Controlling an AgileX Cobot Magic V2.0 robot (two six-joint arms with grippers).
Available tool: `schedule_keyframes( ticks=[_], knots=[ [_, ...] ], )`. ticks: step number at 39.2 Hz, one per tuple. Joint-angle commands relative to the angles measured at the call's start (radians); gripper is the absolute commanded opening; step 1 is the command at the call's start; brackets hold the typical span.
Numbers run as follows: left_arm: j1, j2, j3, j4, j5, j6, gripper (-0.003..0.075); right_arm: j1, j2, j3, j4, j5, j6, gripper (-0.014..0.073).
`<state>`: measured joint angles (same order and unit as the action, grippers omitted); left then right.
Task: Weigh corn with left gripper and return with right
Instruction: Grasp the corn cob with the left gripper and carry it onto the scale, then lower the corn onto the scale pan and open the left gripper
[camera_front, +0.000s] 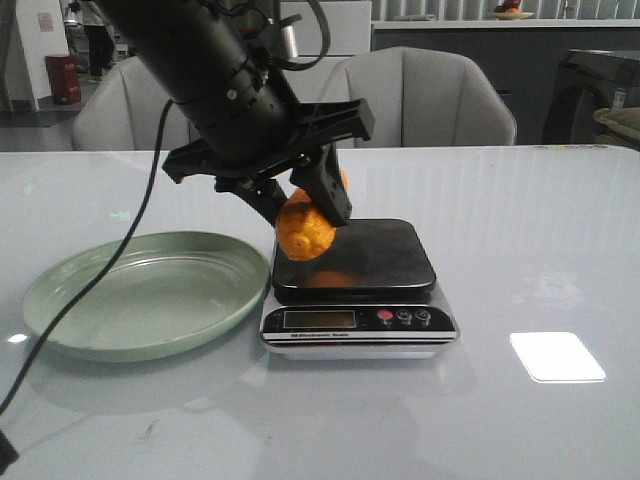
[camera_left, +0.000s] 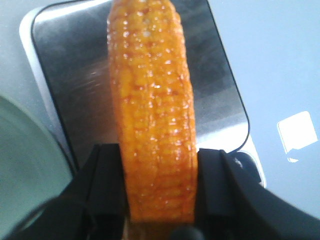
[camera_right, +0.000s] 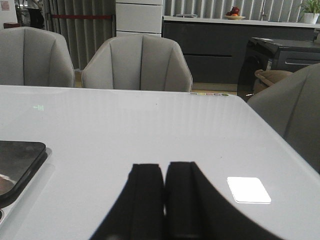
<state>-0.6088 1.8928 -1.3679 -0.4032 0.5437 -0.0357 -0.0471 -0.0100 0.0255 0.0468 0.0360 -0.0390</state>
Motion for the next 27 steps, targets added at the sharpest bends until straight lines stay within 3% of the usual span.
schedule_keyframes(
  ticks=[1, 6, 9, 20, 27],
  knots=[
    [-0.014, -0.019, -0.064, -0.047, -0.049, -0.007, 0.0127, 0.002, -0.019, 0.011, -0.012, -0.076, -0.002, 0.0155],
    [-0.014, 0.012, -0.087, -0.102, -0.048, -0.007, 0.0134, 0.002, -0.019, 0.011, -0.012, -0.076, -0.002, 0.0155],
    [-0.014, 0.028, -0.091, -0.117, -0.048, -0.005, 0.0177, 0.002, -0.019, 0.011, -0.012, -0.076, -0.002, 0.0155],
    [-0.014, 0.064, -0.091, -0.137, -0.050, -0.005, 0.0524, 0.002, -0.019, 0.011, -0.012, -0.076, -0.002, 0.0155],
    [-0.014, 0.049, -0.105, -0.142, -0.030, 0.005, 0.0556, 0.002, -0.019, 0.011, -0.012, -0.076, -0.002, 0.0155]
  ],
)
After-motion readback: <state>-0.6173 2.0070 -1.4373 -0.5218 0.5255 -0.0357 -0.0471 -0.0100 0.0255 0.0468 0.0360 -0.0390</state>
